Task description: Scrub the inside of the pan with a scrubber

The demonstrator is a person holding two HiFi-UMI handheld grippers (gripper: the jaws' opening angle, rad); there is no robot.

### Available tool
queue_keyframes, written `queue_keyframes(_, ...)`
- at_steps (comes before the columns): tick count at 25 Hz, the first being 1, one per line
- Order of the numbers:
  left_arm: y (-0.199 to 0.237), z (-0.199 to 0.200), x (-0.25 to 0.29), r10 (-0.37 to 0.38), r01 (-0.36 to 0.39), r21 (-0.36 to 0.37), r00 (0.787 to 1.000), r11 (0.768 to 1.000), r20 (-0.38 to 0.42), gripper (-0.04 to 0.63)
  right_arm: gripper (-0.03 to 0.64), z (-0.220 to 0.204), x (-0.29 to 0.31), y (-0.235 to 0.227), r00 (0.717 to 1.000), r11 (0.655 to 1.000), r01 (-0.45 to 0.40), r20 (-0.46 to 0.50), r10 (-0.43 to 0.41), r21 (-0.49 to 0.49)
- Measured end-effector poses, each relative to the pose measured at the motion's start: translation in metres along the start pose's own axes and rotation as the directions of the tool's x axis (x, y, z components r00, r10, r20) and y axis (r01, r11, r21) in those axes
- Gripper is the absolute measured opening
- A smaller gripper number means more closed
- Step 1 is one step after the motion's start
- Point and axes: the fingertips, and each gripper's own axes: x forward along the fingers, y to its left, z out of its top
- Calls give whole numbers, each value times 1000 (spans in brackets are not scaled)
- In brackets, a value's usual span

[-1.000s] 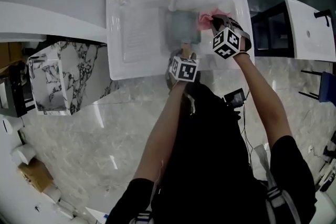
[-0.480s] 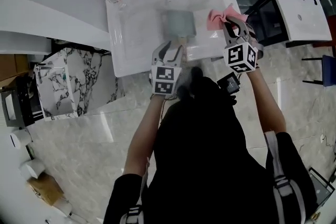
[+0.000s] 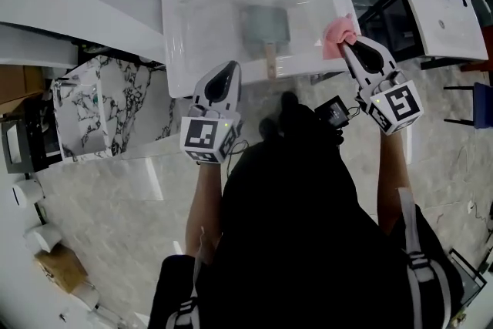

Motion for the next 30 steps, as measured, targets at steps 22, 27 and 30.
queue_keyframes(22, -18, 28, -38, -50, 49, 33, 998, 998, 33, 37, 34, 29, 0, 80, 988, 974, -145, 72, 134, 173)
queue_keyframes(27, -19, 31, -37, -48, 48, -4, 998, 999, 41, 37, 34, 27, 4, 78, 989, 974, -145, 61, 136, 175)
queue_keyframes(30, -16, 26, -39, -36, 36, -4, 999, 999, 9, 37, 34, 26, 6, 80, 988, 973, -150, 56, 143, 174)
